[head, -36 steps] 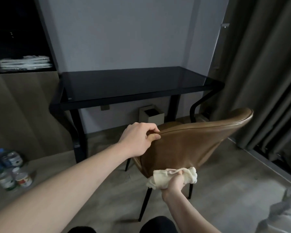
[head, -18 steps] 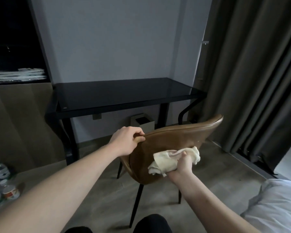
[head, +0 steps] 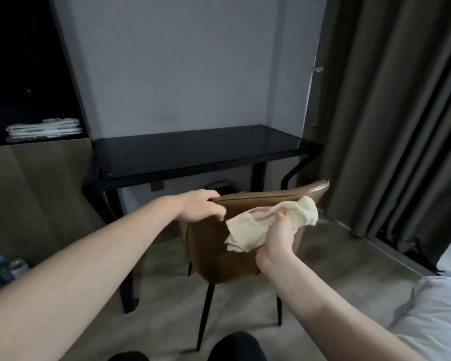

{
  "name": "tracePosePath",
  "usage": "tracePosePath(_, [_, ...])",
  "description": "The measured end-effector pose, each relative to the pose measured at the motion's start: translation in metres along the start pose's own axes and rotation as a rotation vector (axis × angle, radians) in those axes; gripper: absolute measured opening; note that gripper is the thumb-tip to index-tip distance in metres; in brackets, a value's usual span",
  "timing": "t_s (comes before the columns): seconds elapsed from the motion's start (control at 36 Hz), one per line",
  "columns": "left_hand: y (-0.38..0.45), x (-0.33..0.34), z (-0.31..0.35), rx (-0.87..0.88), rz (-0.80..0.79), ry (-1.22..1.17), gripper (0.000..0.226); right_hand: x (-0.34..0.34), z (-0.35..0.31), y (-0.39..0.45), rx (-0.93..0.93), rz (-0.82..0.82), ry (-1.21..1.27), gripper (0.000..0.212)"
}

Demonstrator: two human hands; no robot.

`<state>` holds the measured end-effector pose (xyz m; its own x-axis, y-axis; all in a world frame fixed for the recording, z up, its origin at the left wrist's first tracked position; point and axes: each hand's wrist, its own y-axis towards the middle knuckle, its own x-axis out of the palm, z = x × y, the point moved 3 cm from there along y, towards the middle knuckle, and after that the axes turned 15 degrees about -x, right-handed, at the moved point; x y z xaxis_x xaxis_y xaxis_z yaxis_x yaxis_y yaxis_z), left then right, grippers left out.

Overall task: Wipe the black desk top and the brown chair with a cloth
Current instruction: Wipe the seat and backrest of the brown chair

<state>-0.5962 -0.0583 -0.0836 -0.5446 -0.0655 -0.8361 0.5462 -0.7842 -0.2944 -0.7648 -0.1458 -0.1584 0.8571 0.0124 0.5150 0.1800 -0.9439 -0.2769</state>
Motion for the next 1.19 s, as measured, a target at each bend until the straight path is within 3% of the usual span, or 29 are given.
tracePosePath(0.11, [0.0, 0.009, 0.058, 0.205, 0.002, -0.167, 0.034, -0.001, 0.044, 0.018, 0.083, 0.034, -0.015, 0.057])
tracePosePath(0.22, [0.02, 0.026, 0.089, 0.136, 0.095, 0.028, 0.068, -0.012, 0.1, 0.042, 0.132, 0.04, -0.019, 0.054])
tracePosePath(0.28, [0.028, 0.028, 0.096, 0.106, 0.129, 0.044, 0.073, -0.028, 0.131, 0.063, 0.165, 0.056, -0.049, 0.057])
tracePosePath(0.33, [0.033, 0.028, 0.096, 0.105, 0.14, 0.025, 0.074, -0.043, 0.153, 0.079, 0.213, 0.05, -0.053, 0.046])
tracePosePath(0.5, [0.04, 0.032, 0.087, 0.155, 0.191, 0.027, 0.079, -0.054, 0.145, 0.084, 0.245, 0.021, -0.097, 0.017])
tracePosePath(0.61, [0.039, 0.029, 0.09, 0.162, 0.19, 0.011, 0.079, -0.052, 0.122, 0.089, 0.175, -0.019, -0.046, 0.019])
tracePosePath(0.69, [0.036, 0.03, 0.088, 0.161, 0.175, 0.0, 0.082, -0.054, 0.09, 0.102, 0.168, 0.017, 0.079, 0.039])
tracePosePath(0.92, [0.026, 0.029, 0.087, 0.131, 0.173, -0.009, 0.082, -0.044, -0.038, 0.091, -0.102, -0.068, -0.061, 0.04])
tracePosePath(1.08, [0.022, 0.032, 0.084, 0.088, 0.157, -0.048, 0.078, -0.037, -0.096, 0.075, -0.561, -0.232, -0.285, 0.046])
tracePosePath(1.19, [0.019, 0.031, 0.085, 0.085, 0.143, -0.027, 0.075, -0.023, -0.112, 0.05, -0.982, -0.444, -0.618, 0.042])
